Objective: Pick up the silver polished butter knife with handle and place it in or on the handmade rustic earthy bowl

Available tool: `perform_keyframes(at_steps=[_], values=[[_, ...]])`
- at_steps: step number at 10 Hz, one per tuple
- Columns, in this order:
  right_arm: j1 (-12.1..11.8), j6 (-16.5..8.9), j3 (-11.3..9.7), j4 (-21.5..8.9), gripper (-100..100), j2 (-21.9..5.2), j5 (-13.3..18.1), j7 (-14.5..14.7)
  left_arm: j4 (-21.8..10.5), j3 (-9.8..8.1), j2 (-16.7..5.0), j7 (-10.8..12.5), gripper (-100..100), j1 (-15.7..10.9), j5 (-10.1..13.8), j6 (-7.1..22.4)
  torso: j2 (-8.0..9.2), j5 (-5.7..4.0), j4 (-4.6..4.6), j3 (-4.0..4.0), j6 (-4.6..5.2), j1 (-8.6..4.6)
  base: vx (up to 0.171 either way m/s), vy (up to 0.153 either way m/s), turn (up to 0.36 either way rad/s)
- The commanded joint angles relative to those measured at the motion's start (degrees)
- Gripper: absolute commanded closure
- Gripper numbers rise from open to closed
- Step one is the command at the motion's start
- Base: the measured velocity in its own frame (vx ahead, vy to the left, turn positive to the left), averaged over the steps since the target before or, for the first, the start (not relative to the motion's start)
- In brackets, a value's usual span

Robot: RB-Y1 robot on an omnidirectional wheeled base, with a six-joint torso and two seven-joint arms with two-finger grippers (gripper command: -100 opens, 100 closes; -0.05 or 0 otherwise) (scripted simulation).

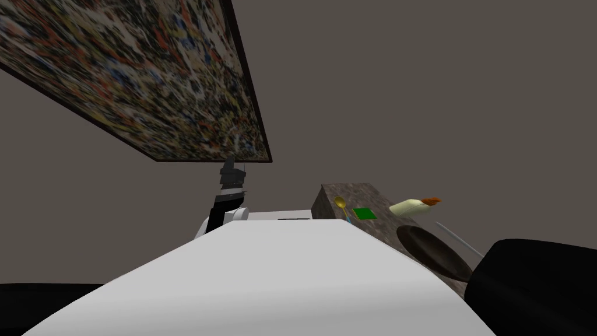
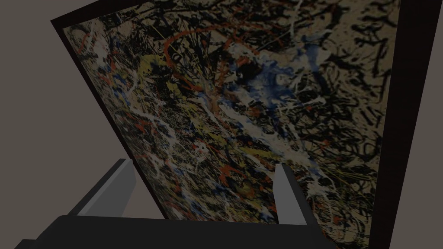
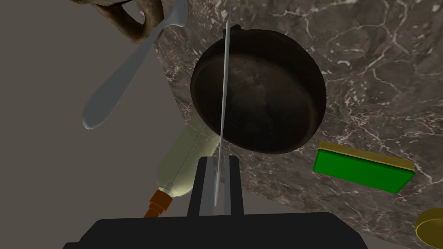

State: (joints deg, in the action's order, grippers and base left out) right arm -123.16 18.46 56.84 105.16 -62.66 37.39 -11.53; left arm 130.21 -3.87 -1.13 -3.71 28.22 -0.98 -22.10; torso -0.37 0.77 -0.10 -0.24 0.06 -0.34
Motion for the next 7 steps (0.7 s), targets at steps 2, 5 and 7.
perform_keyframes(at_steps=[2, 5, 7], values=[[-1.04, 0.63, 0.79, 0.0, 100, -0.34, -0.33, 0.59, 0.0, 0.0, 0.0, 0.0, 0, 0.0, 0.0, 0.0, 0.05, 0.0, 0.01, 0.03, 0.01, 0.03, -0.013, -0.031, -0.001], [-1.13, 0.75, 0.88, -0.01, -100, -0.36, -0.37, 0.7, 0.0, 0.0, 0.0, 0.0, 0, 0.0, 0.0, 0.0, 0.02, 0.03, 0.0, 0.01, 0.01, 0.19, 0.0, 0.0, 0.0], [-1.13, 0.75, 0.88, -0.01, -100, -0.36, -0.37, 0.7, 0.0, 0.0, 0.01, 0.0, 0, 0.0, 0.0, 0.0, 0.02, 0.03, 0.0, 0.01, 0.01, 0.2, 0.0, 0.0, 0.0]])
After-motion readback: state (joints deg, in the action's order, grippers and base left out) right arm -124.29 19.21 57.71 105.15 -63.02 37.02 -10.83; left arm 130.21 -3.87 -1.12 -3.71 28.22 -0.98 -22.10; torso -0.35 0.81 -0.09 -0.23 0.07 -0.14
